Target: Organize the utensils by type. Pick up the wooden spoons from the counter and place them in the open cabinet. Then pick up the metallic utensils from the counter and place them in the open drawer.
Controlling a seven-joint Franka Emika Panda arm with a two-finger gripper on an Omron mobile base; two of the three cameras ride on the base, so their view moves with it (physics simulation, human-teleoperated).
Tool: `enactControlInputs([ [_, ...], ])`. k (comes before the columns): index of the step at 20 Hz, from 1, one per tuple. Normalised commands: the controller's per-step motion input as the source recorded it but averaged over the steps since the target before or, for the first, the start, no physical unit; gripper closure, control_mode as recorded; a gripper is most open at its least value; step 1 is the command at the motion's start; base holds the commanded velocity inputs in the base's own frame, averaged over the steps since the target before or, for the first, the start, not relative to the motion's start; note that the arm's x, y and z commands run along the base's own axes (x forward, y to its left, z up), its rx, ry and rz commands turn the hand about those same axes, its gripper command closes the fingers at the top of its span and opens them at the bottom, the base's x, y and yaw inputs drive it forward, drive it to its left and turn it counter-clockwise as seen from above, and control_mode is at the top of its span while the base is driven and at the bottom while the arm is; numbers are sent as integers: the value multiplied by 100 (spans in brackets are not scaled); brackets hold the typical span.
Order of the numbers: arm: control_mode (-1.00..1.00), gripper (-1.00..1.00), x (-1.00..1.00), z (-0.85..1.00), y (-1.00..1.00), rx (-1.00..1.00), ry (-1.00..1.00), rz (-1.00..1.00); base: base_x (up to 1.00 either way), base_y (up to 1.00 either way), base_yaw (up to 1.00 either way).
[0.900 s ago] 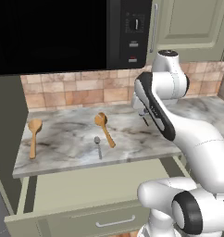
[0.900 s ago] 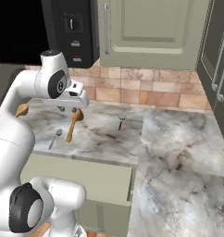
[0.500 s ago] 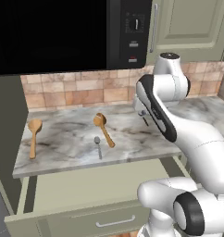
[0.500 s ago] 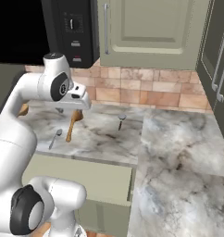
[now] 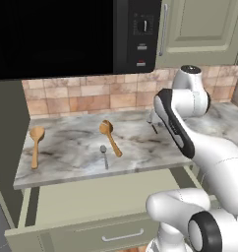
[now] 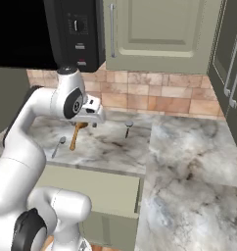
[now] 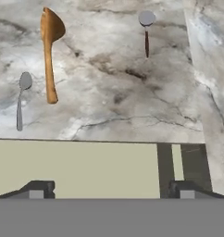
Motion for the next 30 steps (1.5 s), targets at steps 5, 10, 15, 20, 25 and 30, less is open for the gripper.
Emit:
enactControlInputs([
  [5, -100, -100, 17, -24, -39, 0, -8, 0, 0, 0, 0],
  [10, -100, -100, 35, -21, -42, 0, -3, 0, 0, 0, 0],
  [15, -100, -100, 54, -19, -41, 0, 0, 0, 0, 0, 0],
  [20, -100, -100, 61, -24, -40, 0, 0, 0, 0, 0, 0],
  [25, -100, -100, 71, -20, -18, 0, 0, 0, 0, 0, 0],
  [30, -100, -100, 83, -23, -1, 0, 0, 0, 0, 0, 0],
])
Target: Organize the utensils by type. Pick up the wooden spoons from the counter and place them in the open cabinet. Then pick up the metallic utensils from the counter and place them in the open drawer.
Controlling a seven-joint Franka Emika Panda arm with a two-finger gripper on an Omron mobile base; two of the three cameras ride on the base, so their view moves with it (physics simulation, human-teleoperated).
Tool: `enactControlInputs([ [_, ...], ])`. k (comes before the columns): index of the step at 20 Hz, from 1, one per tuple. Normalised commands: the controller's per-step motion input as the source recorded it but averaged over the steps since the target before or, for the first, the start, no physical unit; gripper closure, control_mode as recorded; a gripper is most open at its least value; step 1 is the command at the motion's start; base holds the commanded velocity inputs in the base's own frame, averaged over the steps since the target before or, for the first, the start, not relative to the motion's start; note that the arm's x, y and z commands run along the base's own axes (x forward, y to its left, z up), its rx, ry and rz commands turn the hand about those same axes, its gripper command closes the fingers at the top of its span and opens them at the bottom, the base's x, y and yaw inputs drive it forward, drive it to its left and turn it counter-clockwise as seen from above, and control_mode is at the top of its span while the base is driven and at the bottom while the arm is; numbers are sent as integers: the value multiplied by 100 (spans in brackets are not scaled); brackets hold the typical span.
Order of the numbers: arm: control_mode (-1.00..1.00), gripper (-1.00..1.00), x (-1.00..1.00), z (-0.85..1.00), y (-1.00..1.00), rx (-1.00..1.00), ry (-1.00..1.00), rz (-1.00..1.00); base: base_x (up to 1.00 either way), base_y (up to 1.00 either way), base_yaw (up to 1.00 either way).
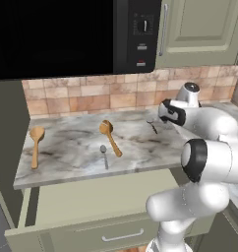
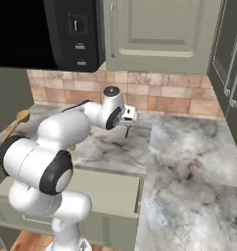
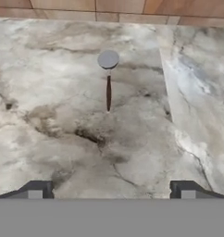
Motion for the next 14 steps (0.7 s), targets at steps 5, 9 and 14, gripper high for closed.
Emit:
enactControlInputs([
  [5, -100, -100, 80, -23, 0, 0, 0, 0, 0, 0, 0],
  [9, -100, -100, 73, -38, 0, 0, 0, 0, 0, 0, 0],
  [14, -100, -100, 64, -55, 0, 0, 1, 0, 0, 0, 0],
])
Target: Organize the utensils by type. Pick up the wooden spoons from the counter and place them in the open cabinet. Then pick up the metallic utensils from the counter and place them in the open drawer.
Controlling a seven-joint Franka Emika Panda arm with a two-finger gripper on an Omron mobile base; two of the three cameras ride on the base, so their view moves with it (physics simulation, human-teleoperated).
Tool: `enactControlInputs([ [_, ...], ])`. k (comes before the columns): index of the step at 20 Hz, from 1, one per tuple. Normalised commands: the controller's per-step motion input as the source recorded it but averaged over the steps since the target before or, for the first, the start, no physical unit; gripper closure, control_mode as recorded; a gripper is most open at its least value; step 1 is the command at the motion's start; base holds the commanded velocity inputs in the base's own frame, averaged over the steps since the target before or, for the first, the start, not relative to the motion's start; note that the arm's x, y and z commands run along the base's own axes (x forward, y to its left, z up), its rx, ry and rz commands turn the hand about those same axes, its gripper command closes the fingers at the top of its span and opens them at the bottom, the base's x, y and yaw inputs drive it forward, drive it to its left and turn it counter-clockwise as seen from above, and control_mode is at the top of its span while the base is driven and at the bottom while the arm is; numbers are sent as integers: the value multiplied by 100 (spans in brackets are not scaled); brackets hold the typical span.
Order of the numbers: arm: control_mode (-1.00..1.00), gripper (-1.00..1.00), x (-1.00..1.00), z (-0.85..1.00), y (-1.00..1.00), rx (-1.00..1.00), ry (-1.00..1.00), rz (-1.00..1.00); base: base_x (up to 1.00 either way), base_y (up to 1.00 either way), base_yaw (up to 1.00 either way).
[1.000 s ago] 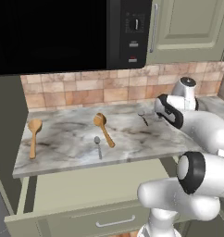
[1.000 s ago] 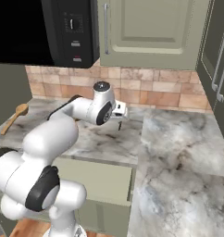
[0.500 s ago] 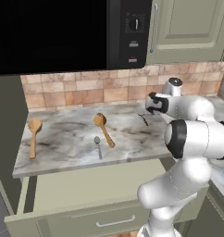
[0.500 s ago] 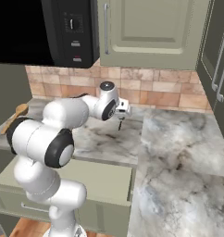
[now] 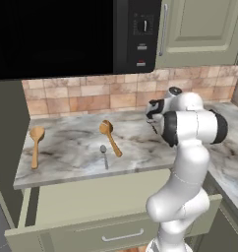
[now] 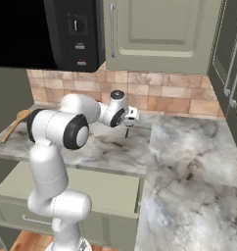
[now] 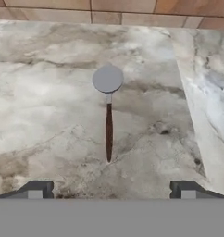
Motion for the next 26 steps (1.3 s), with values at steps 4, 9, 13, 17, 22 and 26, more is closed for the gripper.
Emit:
enactControlInputs([
  [4, -100, -100, 60, -41, 0, 0, 0, 0, 0, 0, 0],
  [9, -100, -100, 55, -29, 0, 0, 0, 0, 0, 0, 0],
  [13, -100, -100, 53, -38, 0, 0, 4, 0, 0, 0, 0],
  [17, -100, -100, 34, -39, 0, 0, 8, 0, 0, 0, 0],
  [22, -100, -100, 29, -42, 0, 2, 11, 0, 0, 0, 0],
  [26, -100, -100, 30, -39, 0, 3, 9, 0, 0, 0, 0],
])
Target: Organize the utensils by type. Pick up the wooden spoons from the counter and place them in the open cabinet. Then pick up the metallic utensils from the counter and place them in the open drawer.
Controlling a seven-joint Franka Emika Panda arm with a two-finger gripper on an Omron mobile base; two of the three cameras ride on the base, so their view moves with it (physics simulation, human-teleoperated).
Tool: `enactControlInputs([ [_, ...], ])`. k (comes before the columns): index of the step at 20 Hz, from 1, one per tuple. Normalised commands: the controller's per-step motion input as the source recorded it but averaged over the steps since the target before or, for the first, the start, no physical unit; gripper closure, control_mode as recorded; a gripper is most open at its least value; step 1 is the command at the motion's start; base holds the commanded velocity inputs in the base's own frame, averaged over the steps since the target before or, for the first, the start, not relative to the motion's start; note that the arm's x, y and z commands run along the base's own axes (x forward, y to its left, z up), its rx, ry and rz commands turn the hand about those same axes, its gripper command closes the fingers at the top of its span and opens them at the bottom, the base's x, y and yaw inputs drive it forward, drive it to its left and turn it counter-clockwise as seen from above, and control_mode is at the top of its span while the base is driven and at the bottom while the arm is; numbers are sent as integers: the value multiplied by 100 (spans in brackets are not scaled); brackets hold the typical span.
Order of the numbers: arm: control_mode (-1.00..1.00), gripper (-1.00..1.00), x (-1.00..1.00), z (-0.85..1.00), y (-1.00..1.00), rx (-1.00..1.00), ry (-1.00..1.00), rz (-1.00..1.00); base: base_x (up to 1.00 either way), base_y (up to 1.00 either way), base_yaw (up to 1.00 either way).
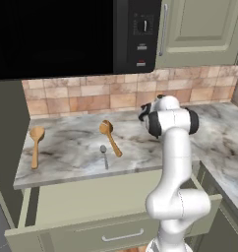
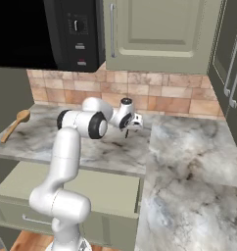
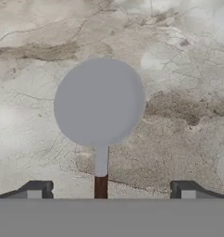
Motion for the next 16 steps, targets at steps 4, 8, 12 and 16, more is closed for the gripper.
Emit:
enactControlInputs([
  [4, -100, -100, 24, -43, 0, 2, 7, 0, 0, 0, 0],
  [8, -100, 100, 6, -47, 1, 0, 7, 0, 0, 0, 0],
  [12, -100, 100, -2, -65, 26, -1, 3, -1, 0, 0, 0],
  [16, -100, 100, -23, -73, 51, -3, 0, -6, 0, 0, 0],
])
